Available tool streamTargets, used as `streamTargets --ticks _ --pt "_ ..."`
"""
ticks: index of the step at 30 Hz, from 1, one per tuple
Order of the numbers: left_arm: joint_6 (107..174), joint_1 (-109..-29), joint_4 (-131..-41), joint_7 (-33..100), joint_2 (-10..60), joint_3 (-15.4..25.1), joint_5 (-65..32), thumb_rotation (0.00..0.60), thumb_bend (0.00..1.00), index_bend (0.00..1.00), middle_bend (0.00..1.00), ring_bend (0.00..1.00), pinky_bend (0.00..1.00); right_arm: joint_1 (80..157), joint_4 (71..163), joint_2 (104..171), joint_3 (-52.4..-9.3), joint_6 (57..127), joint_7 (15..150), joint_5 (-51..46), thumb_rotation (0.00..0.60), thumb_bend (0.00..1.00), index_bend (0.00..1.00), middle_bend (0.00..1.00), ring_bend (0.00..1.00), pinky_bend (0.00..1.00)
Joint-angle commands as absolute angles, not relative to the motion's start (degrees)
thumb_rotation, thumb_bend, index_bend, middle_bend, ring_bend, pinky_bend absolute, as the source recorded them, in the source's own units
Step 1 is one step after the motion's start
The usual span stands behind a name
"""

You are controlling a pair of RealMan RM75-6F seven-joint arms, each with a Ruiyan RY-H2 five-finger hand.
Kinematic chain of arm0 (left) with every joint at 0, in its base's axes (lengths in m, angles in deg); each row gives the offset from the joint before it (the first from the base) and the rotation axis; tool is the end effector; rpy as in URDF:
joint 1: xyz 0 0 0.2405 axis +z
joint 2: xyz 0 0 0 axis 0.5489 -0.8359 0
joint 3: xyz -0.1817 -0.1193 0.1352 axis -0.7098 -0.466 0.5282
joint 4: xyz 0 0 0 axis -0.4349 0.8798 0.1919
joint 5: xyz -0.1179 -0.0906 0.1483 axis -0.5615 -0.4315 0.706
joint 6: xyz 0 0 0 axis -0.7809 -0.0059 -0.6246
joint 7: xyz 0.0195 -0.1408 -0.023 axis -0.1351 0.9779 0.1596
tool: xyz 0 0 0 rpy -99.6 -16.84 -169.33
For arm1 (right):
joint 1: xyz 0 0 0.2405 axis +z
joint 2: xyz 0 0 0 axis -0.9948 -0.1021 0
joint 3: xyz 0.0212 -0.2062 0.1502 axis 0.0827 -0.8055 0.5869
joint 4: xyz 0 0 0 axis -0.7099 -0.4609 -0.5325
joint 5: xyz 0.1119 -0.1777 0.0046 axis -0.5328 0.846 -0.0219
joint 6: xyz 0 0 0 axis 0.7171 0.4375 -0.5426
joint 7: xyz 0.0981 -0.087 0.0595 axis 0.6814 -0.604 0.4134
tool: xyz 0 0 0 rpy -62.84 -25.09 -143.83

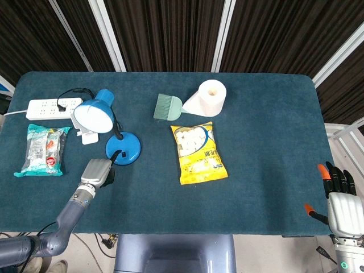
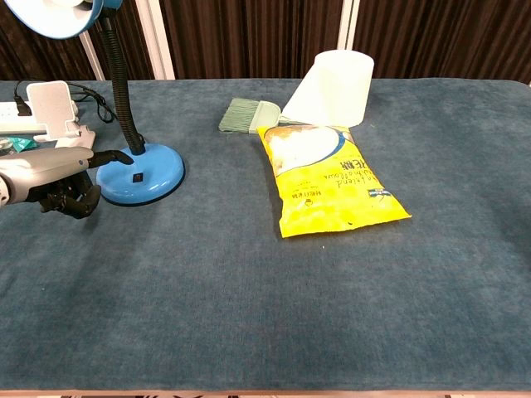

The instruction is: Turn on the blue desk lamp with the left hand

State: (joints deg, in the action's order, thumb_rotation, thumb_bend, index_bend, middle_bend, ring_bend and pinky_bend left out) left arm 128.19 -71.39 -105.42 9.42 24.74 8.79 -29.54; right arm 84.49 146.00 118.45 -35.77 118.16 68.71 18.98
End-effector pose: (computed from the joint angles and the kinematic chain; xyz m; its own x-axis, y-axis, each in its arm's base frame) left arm -0.2140 0.3029 -0.0119 0.3941 0.5043 0.7683 0.9170 -0.1594 -0.3658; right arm -0.2820 -0.1636 0.1622 0.4122 0.0764 0.9079 -0.9094 0.0946 0.4049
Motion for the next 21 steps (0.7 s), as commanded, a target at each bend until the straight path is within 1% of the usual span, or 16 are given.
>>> streamTargets --ticks 1,21 --pt "128.02 -71.55 -105.22 9.34 24.9 8.97 -29.77 0.6 0.73 0.36 0.83 0.81 0.74 84.49 146.03 118.46 -35.76 118.17 68.71 18.98 0.6 0.24 0.06 0.02 0.05 0.01" --pt "126.9 -72.74 -104.49 9.22 25.52 10.25 -30.58 0.6 0.71 0.37 0.83 0.81 0.74 84.6 146.17 118.75 -35.56 118.19 68.51 18.76 0.6 0.23 0.06 0.02 0.05 0.01"
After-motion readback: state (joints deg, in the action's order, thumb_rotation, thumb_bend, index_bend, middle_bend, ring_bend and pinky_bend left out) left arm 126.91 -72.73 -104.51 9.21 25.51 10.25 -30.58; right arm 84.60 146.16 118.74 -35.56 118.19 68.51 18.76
